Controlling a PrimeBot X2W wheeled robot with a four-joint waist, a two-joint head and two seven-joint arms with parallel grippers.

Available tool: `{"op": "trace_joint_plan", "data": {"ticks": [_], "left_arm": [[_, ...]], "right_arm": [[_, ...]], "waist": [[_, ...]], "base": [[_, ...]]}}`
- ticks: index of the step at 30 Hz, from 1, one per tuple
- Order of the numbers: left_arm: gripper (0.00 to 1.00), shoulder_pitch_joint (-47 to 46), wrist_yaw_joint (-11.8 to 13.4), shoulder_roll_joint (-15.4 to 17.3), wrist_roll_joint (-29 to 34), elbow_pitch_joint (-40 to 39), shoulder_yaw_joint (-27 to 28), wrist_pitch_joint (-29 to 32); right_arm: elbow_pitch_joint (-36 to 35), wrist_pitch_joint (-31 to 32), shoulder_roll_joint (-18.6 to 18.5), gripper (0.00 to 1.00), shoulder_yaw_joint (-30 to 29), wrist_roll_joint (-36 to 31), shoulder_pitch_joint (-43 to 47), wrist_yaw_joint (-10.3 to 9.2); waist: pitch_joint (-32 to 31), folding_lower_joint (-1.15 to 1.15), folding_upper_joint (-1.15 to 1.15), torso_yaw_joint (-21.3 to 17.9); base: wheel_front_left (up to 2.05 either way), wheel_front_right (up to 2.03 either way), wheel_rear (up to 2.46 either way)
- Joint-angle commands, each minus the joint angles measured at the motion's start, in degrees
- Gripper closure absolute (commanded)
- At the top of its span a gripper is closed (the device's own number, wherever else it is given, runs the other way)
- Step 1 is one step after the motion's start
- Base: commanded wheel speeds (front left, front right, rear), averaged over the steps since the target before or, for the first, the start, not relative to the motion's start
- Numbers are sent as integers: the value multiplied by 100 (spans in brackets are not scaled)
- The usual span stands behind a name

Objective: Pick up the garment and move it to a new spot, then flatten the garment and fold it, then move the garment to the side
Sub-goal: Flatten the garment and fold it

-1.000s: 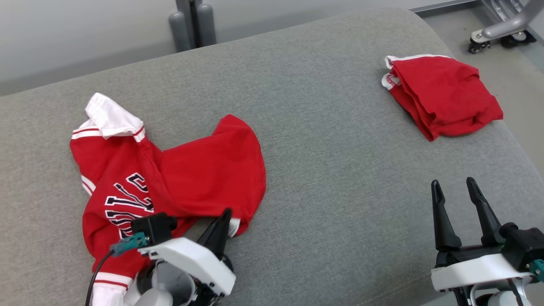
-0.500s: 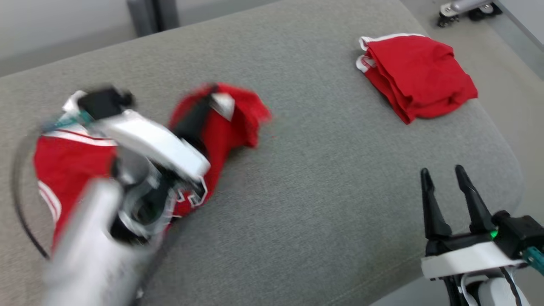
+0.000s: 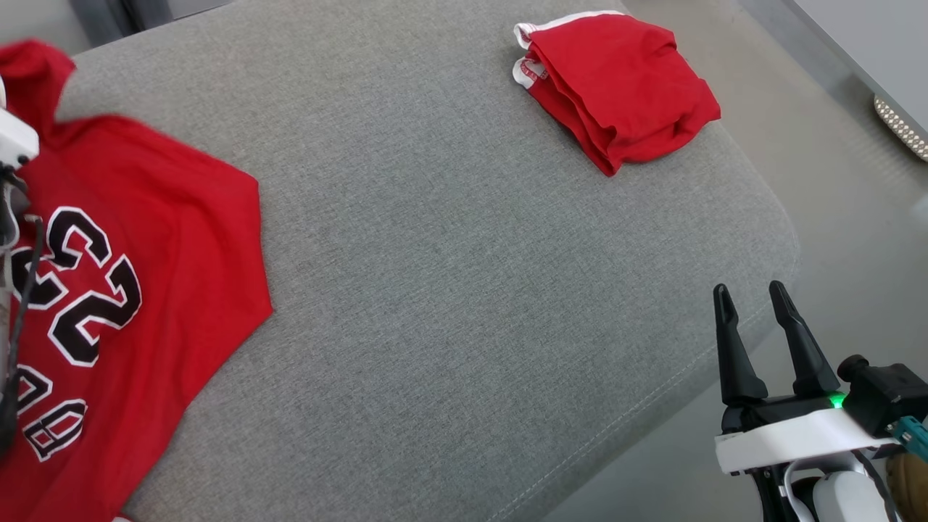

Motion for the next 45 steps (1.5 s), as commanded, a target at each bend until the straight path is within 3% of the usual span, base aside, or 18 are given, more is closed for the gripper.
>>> {"op": "trace_joint_plan", "data": {"ticks": [1, 2, 5, 8, 14, 18, 21, 24, 30, 34, 37, 39, 40, 42, 45], "left_arm": [[25, -2, -51, 0, 28, 9, -8, -50], [0, 28, -114, 4, 42, 86, -34, -87], [0, 182, -382, 17, 167, 67, -228, -165], [0, 330, -540, 261, 576, -284, -590, -272], [0, 1209, -181, 385, 1031, -1807, -1086, -106], [0, 1923, 124, 94, 1220, -3062, -1669, 225], [0, 2184, 305, -219, 1364, -3561, -2125, 379], [0, 2279, 300, -535, 1484, -3402, -2565, 510], [0, 1964, 158, -1038, 1572, -2245, -2981, 554], [0, 1725, 167, -1110, 1750, -1525, -3099, 527], [0, 1453, 317, -1054, 2035, -863, -3180, 411], [0, 1436, 257, -1102, 1985, -537, -3165, 347], [4, 1436, 208, -1113, 1970, -396, -3183, 371], [100, 1405, 77, -1096, 1931, -165, -3220, 398], [100, 1409, -156, -1226, 1690, -98, -3106, 268]], "right_arm": [[19, 0, -25, 0, -21, 16, 19, -2], [21, 0, -25, 0, -40, 25, 18, -2], [1, -1, -25, 0, -120, -22, 11, -2], [-32, -1, -25, 0, -221, -139, 11, -2], [-104, -1, -29, 0, -396, -340, 117, -2], [-126, -1, -29, 0, -355, -414, 135, -2], [-129, -1, -27, 0, -289, -440, 90, -2], [-125, -1, -29, 0, -248, -430, 54, -2], [-93, 0, -27, 0, -208, -456, 54, -2], [-74, 0, -25, 0, -186, -430, 79, -2], [-63, -1, -27, 0, -169, -383, 112, -2], [-66, 0, -27, 0, -189, -344, 143, -2], [-67, 0, -26, 0, -207, -337, 162, -2], [-70, 0, -26, 0, -221, -332, 193, -2], [-60, 0, -26, 0, -252, -338, 243, -2]], "waist": [[1, 0, 0, 9], [-5, 0, 0, 32], [-54, 0, 0, 180], [-135, 0, 0, 387], [-355, 0, 0, 890], [-410, 0, 0, 1115], [-414, 0, 0, 1171], [-410, 0, 0, 1162], [-412, 0, 0, 981], [-417, 0, 0, 868], [-439, 0, 0, 758], [-457, 0, 0, 720], [-466, 0, 0, 714], [-481, 0, 0, 712], [-495, 0, 0, 736]], "base": [[0, 0, 0], [0, 0, 0], [0, 0, 0], [0, 0, 0], [0, 0, 0], [0, 0, 0], [0, 0, 0], [0, 0, 0], [0, 0, 0], [0, 0, 0], [0, 0, 0], [0, 0, 0], [0, 0, 0], [0, 0, 0], [0, 0, 0]]}}
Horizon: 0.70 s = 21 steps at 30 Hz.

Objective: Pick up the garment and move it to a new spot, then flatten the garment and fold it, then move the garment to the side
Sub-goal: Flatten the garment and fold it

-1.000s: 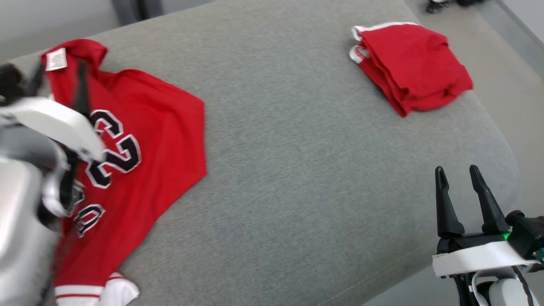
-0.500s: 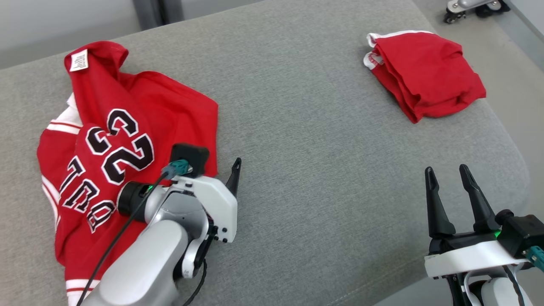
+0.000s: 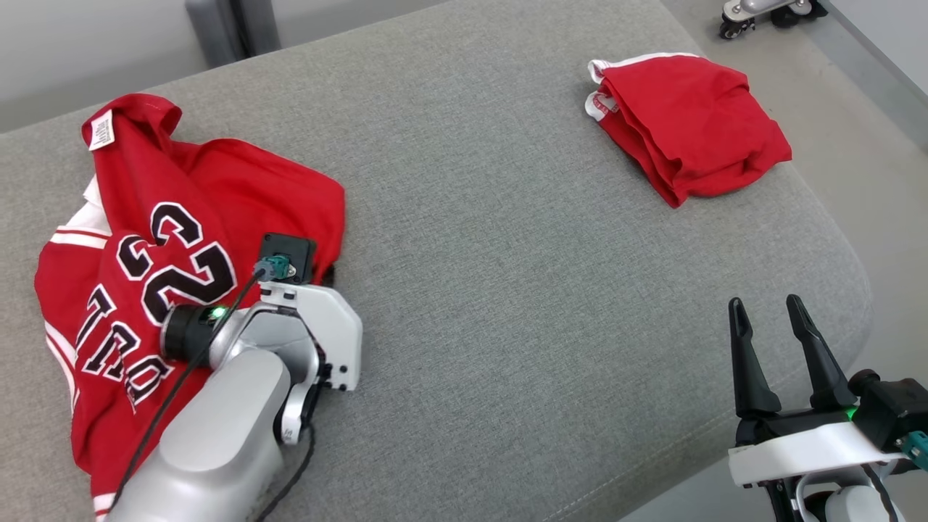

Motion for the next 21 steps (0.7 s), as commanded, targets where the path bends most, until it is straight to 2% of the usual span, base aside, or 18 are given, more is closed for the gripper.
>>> {"op": "trace_joint_plan", "data": {"ticks": [1, 5, 10, 14, 16, 18, 19, 20, 21], "left_arm": [[100, 22, -116, -82, -151, -58, 78, -87], [100, 150, -569, -449, -797, -643, 394, -309], [100, 384, -961, -730, -1458, -1691, 460, -39], [100, 781, -1256, -917, -2730, -2380, 695, 488], [100, 904, -1246, -954, -3168, -2467, 772, 703], [100, 1004, -1109, -981, -3639, -2287, 1027, 731], [95, 891, -982, -931, -3469, -2113, 1095, 588], [50, 736, -837, -773, -3144, -1875, 1075, 385], [0, 639, -685, -690, -2872, -1593, 1037, 176]], "right_arm": [[3, 0, -28, 0, -37, 17, 50, -2], [3, 0, -28, 0, -56, 14, 35, -2], [-8, 0, -28, 0, -98, -40, 53, -2], [5, 0, -26, 0, -70, -65, 39, -2], [14, 0, -28, 0, -45, -70, 19, -2], [19, 0, -28, 0, -29, -72, -6, -2], [24, 0, -27, 0, -18, -74, -18, -2], [29, 0, -28, 0, -9, -76, -32, -2], [42, 0, -29, 0, -15, -80, -40, -2]], "waist": [[-12, 0, 0, 22], [-38, 0, 0, 82], [-67, 0, 0, 152], [-57, 0, 0, 138], [-39, 0, 0, 113], [-16, 0, 0, 81], [-2, 0, 0, 59], [12, 0, 0, 37], [19, 0, 0, 19]], "base": [[0, 0, 0], [0, 0, 0], [0, 0, 0], [0, 0, 0], [0, 0, 0], [0, 0, 0], [0, 0, 0], [0, 0, 0], [0, 0, 0]]}}
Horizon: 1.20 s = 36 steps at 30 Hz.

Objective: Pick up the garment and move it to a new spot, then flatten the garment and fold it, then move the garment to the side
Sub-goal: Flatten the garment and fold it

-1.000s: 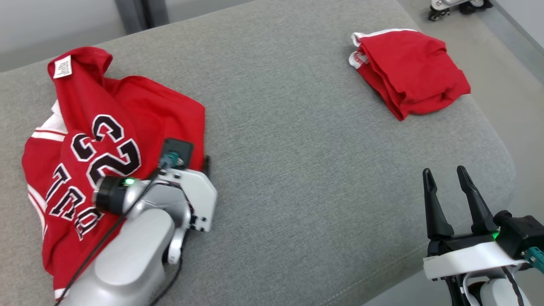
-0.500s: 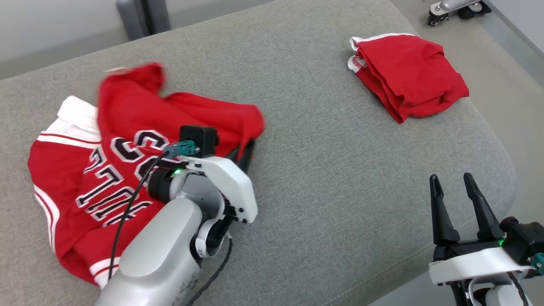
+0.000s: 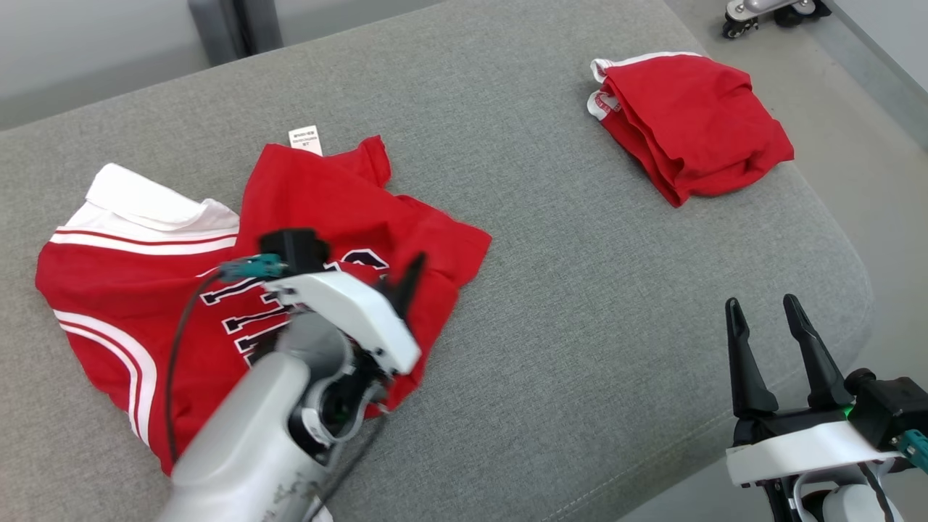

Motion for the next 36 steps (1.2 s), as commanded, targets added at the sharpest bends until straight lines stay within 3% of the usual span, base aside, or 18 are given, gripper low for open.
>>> {"op": "trace_joint_plan", "data": {"ticks": [1, 4, 7, 12, 16, 17, 23, 30, 36], "left_arm": [[0, -197, 140, 122, 320, 286, -47, -227], [0, -464, 271, 301, 991, 909, -412, -450], [0, -537, 138, 189, 1044, 1197, -475, -646], [0, -700, 59, 305, 1423, 1123, -595, -1103], [0, -713, 168, 462, 1940, 820, -969, -1236], [0, -774, 257, 638, 2262, 591, -1182, -1199], [0, -824, 308, 884, 2891, 28, -1902, -617], [0, -1193, 331, 828, 3260, 591, -2298, -162], [0, -1424, 287, 738, 3245, 1044, -2309, -93]], "right_arm": [[13, 0, -29, 0, -18, -28, -31, -2], [24, 0, -34, 0, -43, -32, -32, -2], [26, 0, -29, 0, -80, -32, 5, -2], [14, 1, -29, 0, -142, -24, 74, -2], [10, 1, -29, 0, -132, 3, 75, -2], [7, 0, -30, 0, -113, 2, 62, -2], [9, 0, -30, 0, -97, -10, 40, -2], [65, 1, -33, 0, 25, 60, -56, -2], [84, 0, -30, 0, 14, 90, 45, -2]], "waist": [[18, 0, 0, -39], [31, 0, 0, -70], [29, 0, 0, -62], [0, 0, 0, 7], [-23, 0, 0, 81], [-24, 0, 0, 99], [18, 0, 0, 119], [68, 0, 0, -31], [28, 0, 0, -105]], "base": [[0, 0, 0], [0, 0, 0], [0, 0, 0], [0, 0, 0], [0, 0, 0], [0, 0, 0], [0, 0, 0], [0, 0, 0], [0, 0, 0]]}}
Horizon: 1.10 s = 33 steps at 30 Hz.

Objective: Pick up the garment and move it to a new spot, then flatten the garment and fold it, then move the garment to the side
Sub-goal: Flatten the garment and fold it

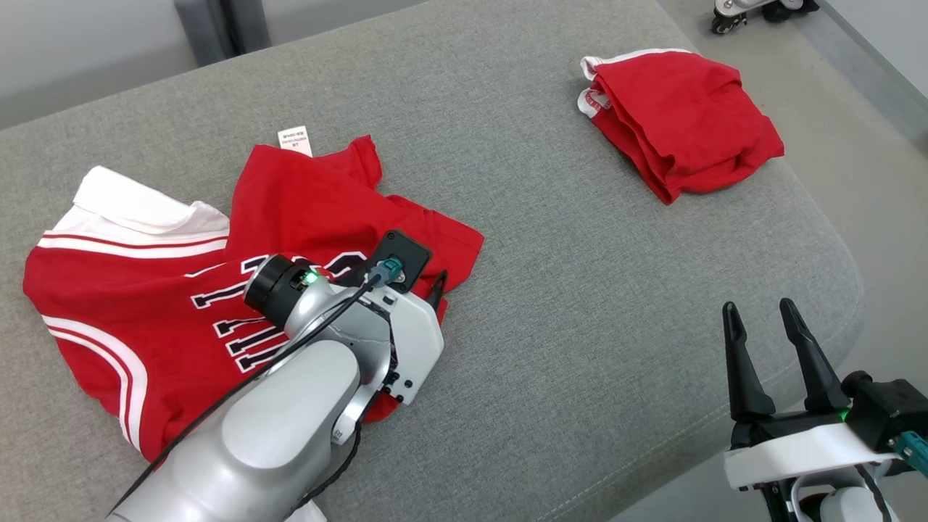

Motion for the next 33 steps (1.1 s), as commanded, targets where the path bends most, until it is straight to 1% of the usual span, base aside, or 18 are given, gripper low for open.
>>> {"op": "trace_joint_plan", "data": {"ticks": [1, 2, 3, 4, 5, 7, 8, 14, 19, 22, 25, 29, 30, 31, 32, 33], "left_arm": [[0, -132, -31, 34, 2, 127, -3, 30], [0, -147, -51, 16, -33, 186, 1, 43], [12, -181, -71, 20, -8, 252, -20, 52], [38, -196, -91, 19, 8, 326, -44, 72], [59, -185, -125, 0, -31, 400, -58, 77], [80, -209, -169, -22, -49, 519, -70, 49], [100, -205, -195, -40, -89, 571, -70, 43], [100, -229, -275, -134, -161, 721, -59, -58], [100, -242, -355, -283, -420, 519, 125, -209], [100, -172, -428, -416, -616, 207, 225, -258], [100, -8, -484, -559, -846, -196, 261, -177], [100, 329, -493, -762, -1131, -606, 107, -19], [96, 422, -467, -799, -1195, -635, 65, 7], [64, 485, -440, -833, -1214, -636, 13, -13], [11, 576, -435, -873, -1282, -608, -25, -71], [0, 700, -421, -903, -1408, -552, -37, -112]], "right_arm": [[24, 0, -29, 0, -21, 33, 60, -2], [24, 0, -29, 0, -19, 39, 68, -2], [26, 0, -29, 0, -13, 44, 62, -2], [30, 0, -29, 0, -4, 53, 49, -2], [31, 1, -29, 0, 13, 65, 33, -2], [38, 1, -30, 0, 40, 79, -9, -2], [39, 0, -30, 0, 38, 81, -21, -2], [28, 1, -30, 0, 4, 50, 0, -2], [40, 1, -29, 0, -18, 27, 51, -2], [45, 1, -29, 0, -26, 32, 72, -2], [39, 1, -29, 0, -37, 33, 69, -2], [27, 1, -29, 0, -43, 47, 64, -2], [26, 1, -30, 0, -41, 59, 54, -2], [24, 0, -29, 0, -33, 69, 42, -2], [36, 1, -29, 0, -21, 86, 34, -2], [50, 0, -29, 0, -11, 95, 27, -2]], "waist": [[-21, 0, 0, -5], [-24, 0, 0, -5], [-24, 0, 0, -3], [-27, 0, 0, -1], [-31, 0, 0, -1], [-41, 0, 0, -8], [-47, 0, 0, -6], [-67, 0, 0, 21], [-97, 0, 0, 50], [-124, 0, 0, 62], [-130, 0, 0, 65], [-103, 0, 0, 47], [-86, 0, 0, 39], [-64, 0, 0, 31], [-44, 0, 0, 24], [-26, 0, 0, 18]], "base": [[0, 0, 0], [0, 0, 0], [0, 0, 0], [0, 0, 0], [0, 0, 0], [0, 0, 0], [0, 0, 0], [0, 0, 0], [0, 0, 0], [0, 0, 0], [0, 0, 0], [0, 0, 0], [0, 0, 0], [0, 0, 0], [0, 0, 0], [0, 0, 0]]}}
